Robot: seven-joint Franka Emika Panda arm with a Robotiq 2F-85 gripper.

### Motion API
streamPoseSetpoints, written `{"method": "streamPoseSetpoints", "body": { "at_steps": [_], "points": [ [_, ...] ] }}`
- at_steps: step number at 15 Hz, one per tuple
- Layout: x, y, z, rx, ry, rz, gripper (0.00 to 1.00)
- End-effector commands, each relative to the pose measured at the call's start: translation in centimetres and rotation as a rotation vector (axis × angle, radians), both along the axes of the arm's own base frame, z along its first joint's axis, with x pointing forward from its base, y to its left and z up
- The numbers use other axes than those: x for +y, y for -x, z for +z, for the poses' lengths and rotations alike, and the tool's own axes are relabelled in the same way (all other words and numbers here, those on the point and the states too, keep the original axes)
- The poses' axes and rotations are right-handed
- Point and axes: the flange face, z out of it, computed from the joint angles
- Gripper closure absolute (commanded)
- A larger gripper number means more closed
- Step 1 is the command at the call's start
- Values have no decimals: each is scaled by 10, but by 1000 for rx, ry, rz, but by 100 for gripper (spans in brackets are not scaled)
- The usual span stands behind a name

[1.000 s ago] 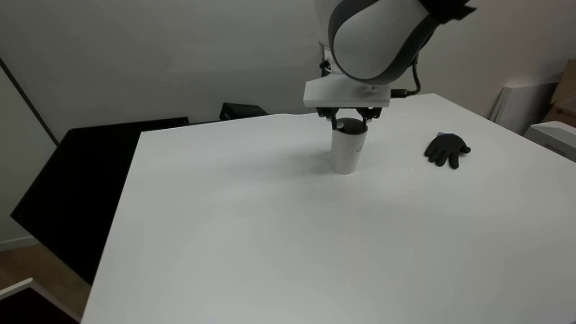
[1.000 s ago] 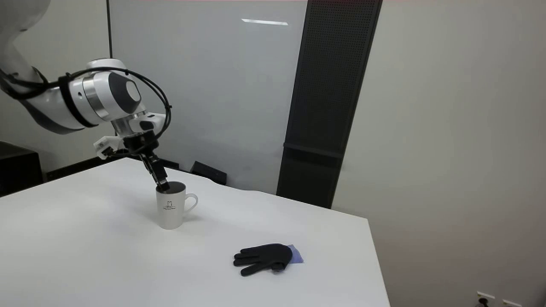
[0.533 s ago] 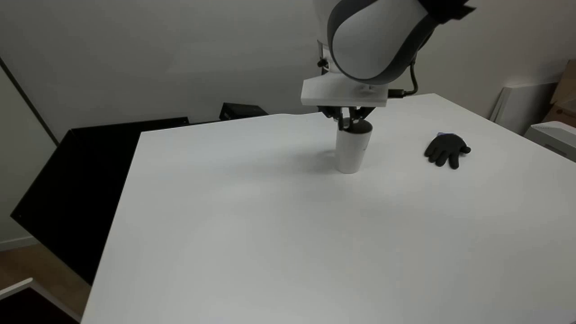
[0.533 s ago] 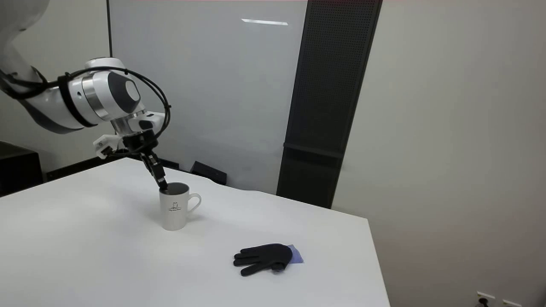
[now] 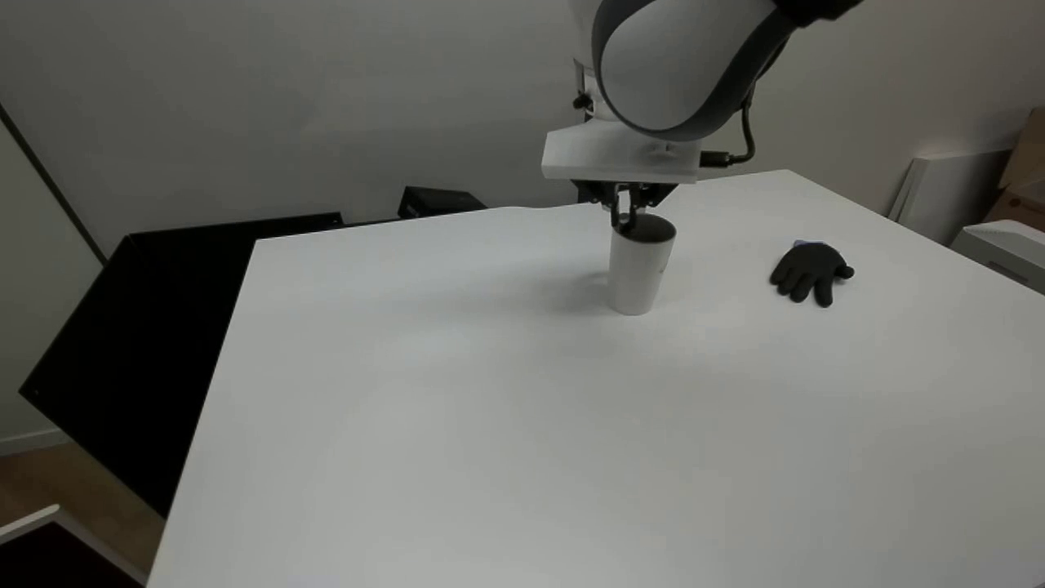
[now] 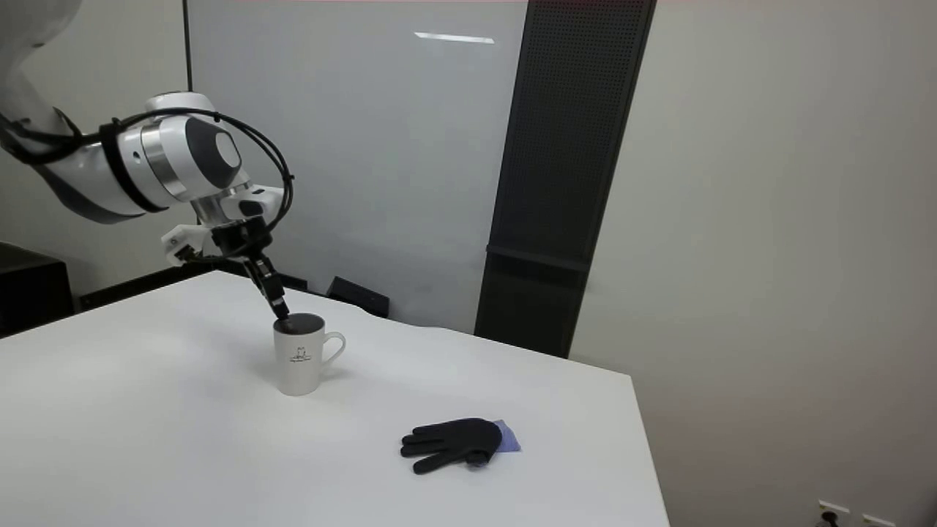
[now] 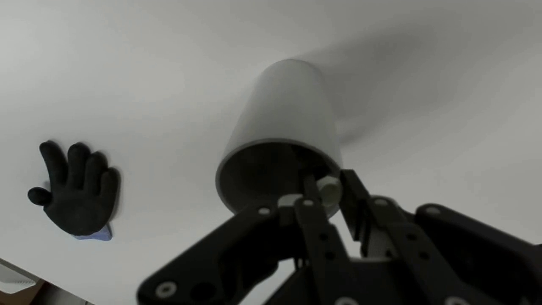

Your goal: Pick up the pen from the table and put it in the cup. Pick up the pen from the cup and put the pen back on the table. Pick up the pen from the table and put it back in the cup.

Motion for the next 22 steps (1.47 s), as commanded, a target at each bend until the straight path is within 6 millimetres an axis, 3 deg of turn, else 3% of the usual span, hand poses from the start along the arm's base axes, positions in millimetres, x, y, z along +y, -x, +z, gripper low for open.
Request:
{"method": "streamPoseSetpoints", "body": {
  "at_steps": [1, 15, 18, 22],
  "points": [
    [4, -4, 33, -56, -18, -27, 93],
    [-3, 2, 149, -111, -140, -19, 93],
    [9, 8, 147, -13, -215, 29, 93],
    [32, 19, 115, 130, -227, 69, 93]
  ]
}}
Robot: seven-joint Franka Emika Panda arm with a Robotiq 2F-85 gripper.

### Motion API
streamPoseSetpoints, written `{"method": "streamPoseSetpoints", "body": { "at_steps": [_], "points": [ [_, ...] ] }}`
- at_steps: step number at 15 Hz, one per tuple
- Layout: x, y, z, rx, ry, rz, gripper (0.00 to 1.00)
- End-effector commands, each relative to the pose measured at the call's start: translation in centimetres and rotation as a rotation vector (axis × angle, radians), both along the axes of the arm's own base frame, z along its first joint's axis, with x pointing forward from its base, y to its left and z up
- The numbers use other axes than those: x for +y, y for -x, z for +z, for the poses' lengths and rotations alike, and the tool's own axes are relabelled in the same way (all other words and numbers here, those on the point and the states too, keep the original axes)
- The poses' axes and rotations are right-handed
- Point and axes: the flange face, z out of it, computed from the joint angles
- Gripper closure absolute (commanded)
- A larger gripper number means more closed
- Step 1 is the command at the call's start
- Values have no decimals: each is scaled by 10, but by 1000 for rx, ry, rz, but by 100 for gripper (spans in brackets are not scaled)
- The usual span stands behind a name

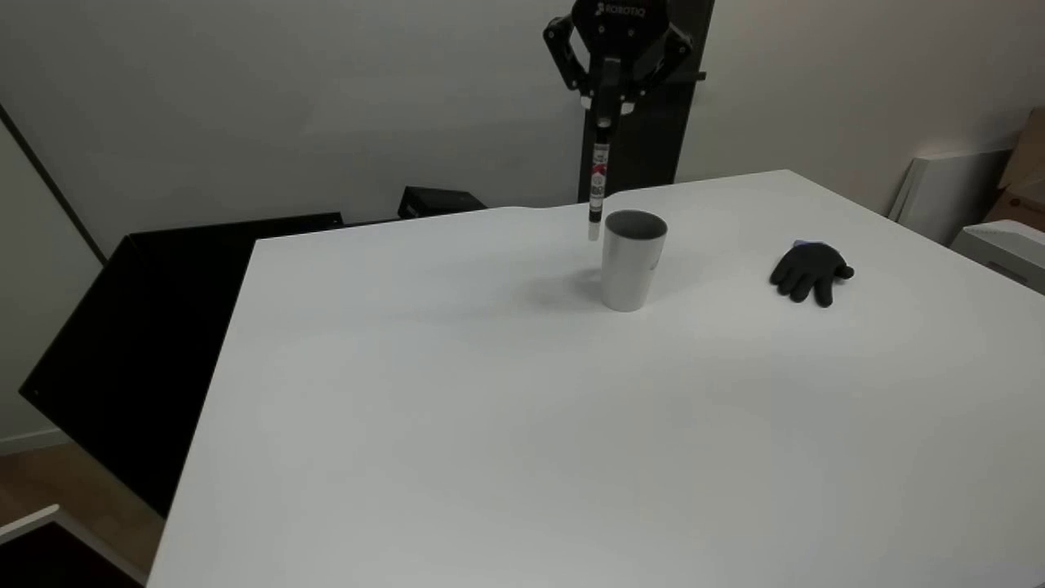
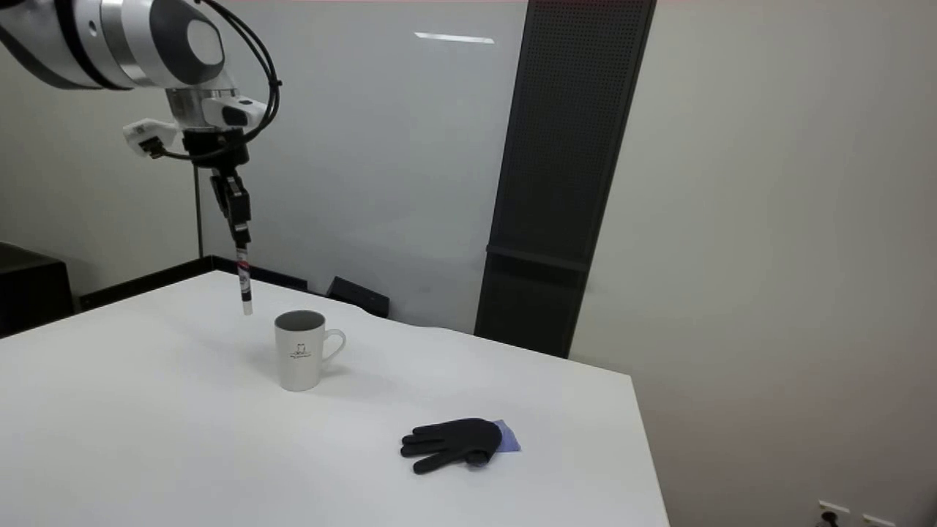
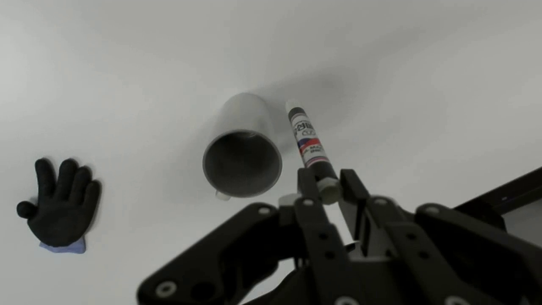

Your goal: Pick up the pen from the table and put it in the cup. Pick up the pen from the cup and put the pen back on the table. Pick up the pen from the table and put it back in the cup.

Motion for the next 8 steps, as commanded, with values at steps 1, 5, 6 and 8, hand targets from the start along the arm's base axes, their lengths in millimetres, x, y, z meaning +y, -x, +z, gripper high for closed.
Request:
{"method": "streamPoseSetpoints", "body": {
  "at_steps": [1, 5, 6, 8],
  "points": [
    [16, 6, -27, 117, -5, 41, 93],
    [26, 14, -71, 288, 27, 77, 93],
    [27, 17, -83, 353, 22, 89, 93],
    [27, 21, -101, 455, 26, 99, 93]
  ]
}}
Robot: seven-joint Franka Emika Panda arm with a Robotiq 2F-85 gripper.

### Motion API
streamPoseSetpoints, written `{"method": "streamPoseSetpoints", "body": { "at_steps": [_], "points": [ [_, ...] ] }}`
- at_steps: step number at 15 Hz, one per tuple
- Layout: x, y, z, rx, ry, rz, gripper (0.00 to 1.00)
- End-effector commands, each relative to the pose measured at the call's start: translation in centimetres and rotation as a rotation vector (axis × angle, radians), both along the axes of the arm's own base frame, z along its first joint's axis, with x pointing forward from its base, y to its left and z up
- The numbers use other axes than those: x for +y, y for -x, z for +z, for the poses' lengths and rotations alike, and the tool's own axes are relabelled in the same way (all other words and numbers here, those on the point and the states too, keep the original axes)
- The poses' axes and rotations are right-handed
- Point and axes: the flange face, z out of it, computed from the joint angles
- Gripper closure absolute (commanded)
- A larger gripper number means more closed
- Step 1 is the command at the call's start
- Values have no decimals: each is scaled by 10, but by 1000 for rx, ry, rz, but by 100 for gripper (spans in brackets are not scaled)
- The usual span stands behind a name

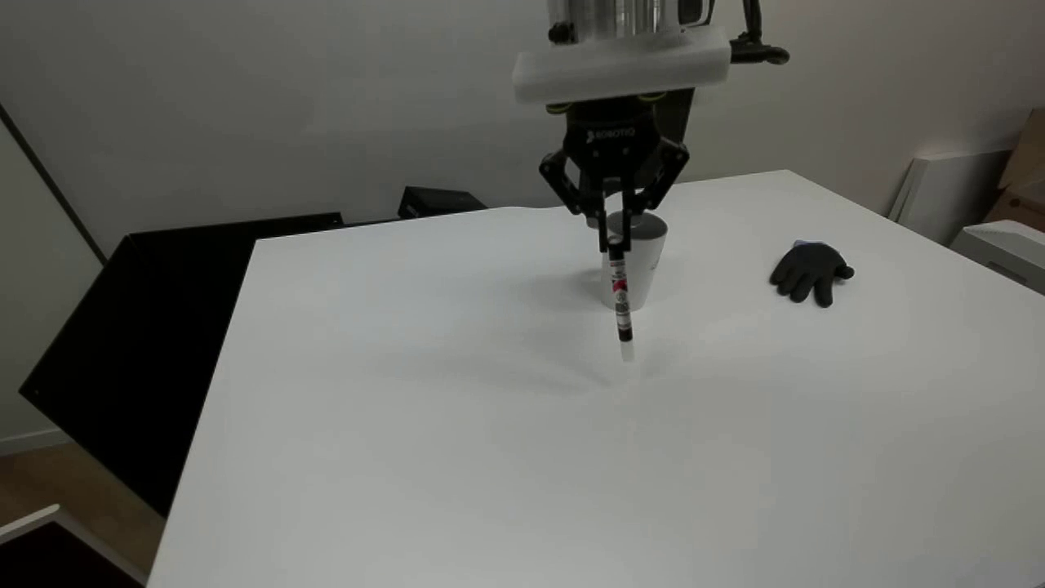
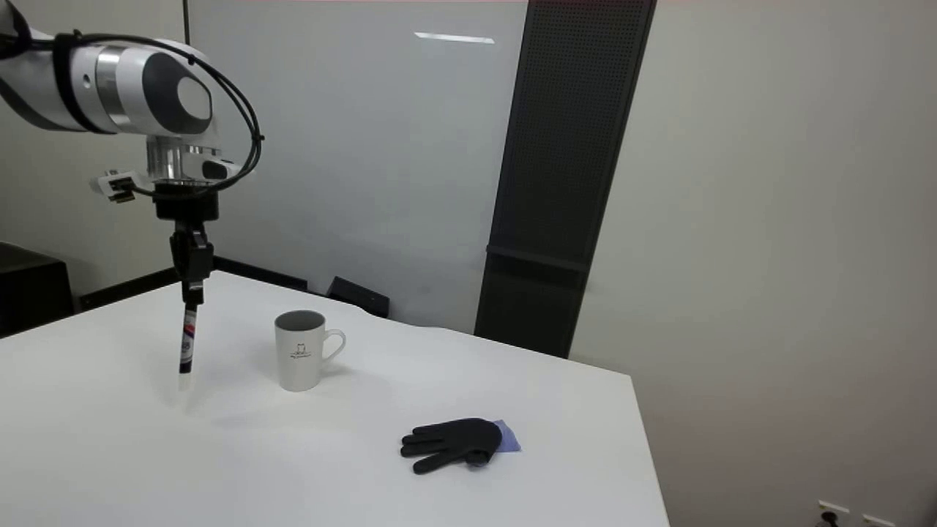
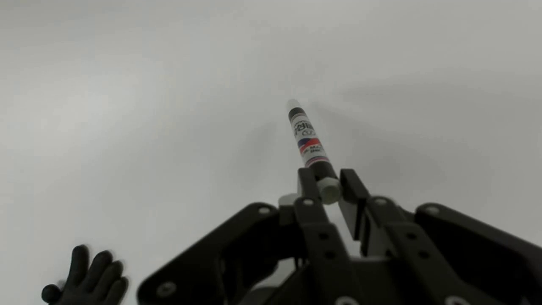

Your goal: Pick up the pen from the table and put it in the cup. Pick up the pen from the cup and put the pen back on the table. Pick up the pen from the table and put it back in the cup.

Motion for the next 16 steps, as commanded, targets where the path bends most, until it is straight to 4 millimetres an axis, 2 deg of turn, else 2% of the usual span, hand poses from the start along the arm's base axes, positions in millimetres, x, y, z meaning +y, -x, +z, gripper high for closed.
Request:
{"method": "streamPoseSetpoints", "body": {
  "at_steps": [1, 4, 8, 16],
  "points": [
    [1, -3, -23, 171, -10, 18, 93],
    [-4, 2, -44, 342, -10, 26, 93],
    [-13, 3, -65, 482, -13, 30, 93],
    [-22, -17, -103, 455, -97, 98, 93]
  ]
}}
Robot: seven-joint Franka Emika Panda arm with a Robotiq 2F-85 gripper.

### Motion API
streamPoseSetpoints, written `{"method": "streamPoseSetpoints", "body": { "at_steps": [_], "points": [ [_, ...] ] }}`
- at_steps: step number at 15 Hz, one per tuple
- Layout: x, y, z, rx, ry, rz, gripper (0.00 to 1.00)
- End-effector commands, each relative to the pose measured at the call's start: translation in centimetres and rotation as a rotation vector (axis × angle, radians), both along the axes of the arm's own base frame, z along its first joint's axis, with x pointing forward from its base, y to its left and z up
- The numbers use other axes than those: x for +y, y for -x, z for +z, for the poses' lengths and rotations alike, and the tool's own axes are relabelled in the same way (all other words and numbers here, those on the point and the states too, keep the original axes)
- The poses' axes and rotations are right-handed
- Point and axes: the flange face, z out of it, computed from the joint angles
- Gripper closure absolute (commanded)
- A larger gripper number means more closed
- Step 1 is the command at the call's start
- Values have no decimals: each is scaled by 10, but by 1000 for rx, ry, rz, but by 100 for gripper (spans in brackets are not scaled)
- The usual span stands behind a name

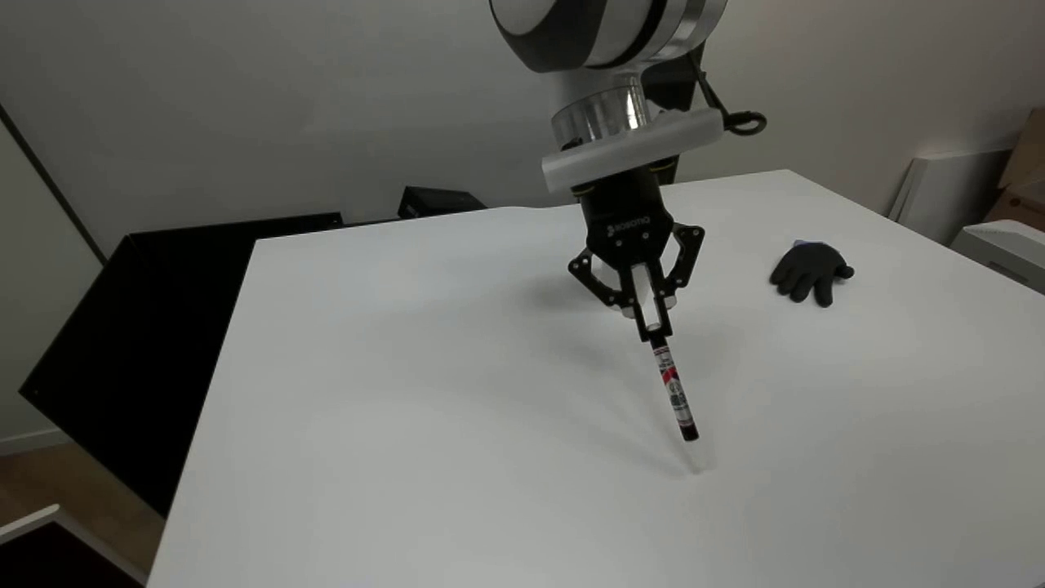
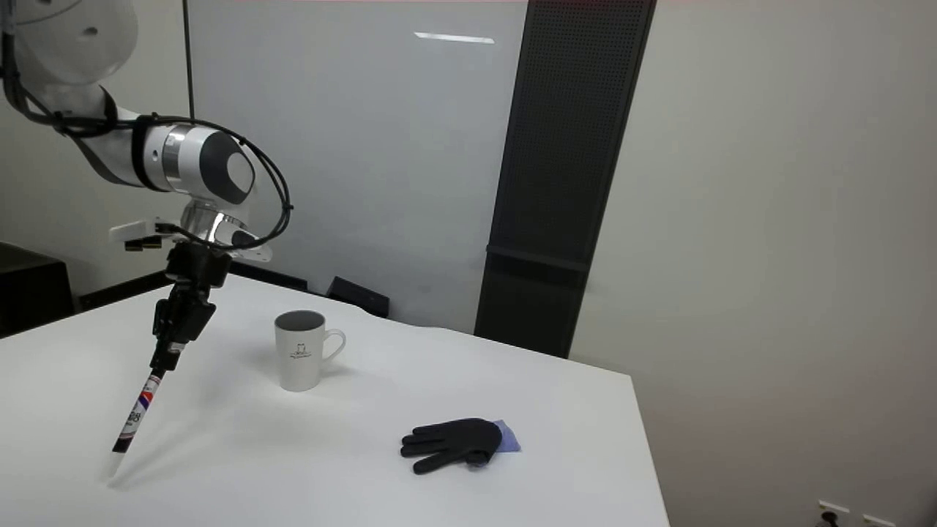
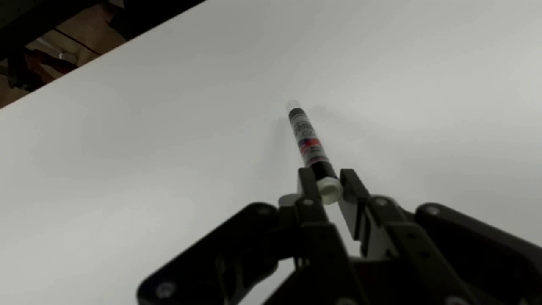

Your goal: Pick up the pen from the table and put it in the cup. Pick up the pen from the cup and put the pen back on the table. Pick up the pen from the table and put it back in the cup.

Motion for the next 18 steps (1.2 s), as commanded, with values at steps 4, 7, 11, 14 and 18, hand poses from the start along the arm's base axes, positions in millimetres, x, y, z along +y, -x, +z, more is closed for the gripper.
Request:
{"method": "streamPoseSetpoints", "body": {
  "at_steps": [4, 7, 11, 14, 18],
  "points": [
    [-7, -20, -12, -47, -68, 10, 46],
    [-6, -27, -2, -117, -97, 19, 33],
    [-2, -32, 13, -227, -134, 23, 10],
    [-5, -32, 29, -403, -145, -3, 0],
    [-11, -13, 45, -595, -171, 18, 0]
  ]
}}
